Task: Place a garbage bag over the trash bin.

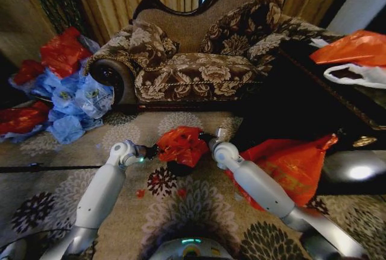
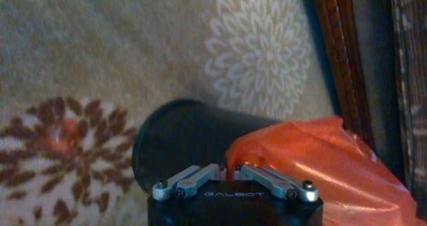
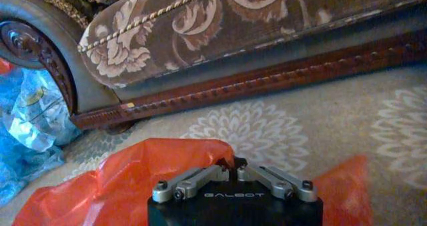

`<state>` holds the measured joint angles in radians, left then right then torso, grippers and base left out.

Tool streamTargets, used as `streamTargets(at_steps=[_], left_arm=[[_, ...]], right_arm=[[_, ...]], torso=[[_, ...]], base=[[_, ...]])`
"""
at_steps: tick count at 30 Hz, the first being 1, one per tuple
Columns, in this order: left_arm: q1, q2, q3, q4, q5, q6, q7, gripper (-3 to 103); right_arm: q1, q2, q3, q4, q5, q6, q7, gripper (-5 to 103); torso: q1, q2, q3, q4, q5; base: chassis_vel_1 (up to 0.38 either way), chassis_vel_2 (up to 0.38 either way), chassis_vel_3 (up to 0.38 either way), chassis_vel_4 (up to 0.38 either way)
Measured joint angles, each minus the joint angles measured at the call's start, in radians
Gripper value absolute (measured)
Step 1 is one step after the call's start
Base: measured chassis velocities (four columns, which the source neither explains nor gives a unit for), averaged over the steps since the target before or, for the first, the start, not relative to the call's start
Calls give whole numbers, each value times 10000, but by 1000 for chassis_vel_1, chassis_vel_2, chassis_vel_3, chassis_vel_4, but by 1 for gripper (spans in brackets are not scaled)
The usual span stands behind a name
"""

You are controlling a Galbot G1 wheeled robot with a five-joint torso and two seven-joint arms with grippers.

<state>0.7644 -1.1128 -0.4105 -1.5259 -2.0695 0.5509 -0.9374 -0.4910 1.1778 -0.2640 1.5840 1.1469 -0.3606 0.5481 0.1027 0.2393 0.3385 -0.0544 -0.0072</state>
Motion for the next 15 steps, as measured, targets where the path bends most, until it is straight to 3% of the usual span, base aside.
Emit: streamTargets(at_steps=[7, 15], left_arm=[[-222, 98, 71, 637, 417, 103, 357, 0], [957, 685, 141, -683, -11, 207, 233, 0]], right_arm=[[90, 447, -15, -645, -295, 92, -162, 0], [-908, -503, 38, 969, 42, -47, 22, 0]], torso=[[1, -2, 0, -2, -2], [-2, -2, -2, -2, 1]], base=[[0, 0, 0, 0], [0, 0, 0, 0]])
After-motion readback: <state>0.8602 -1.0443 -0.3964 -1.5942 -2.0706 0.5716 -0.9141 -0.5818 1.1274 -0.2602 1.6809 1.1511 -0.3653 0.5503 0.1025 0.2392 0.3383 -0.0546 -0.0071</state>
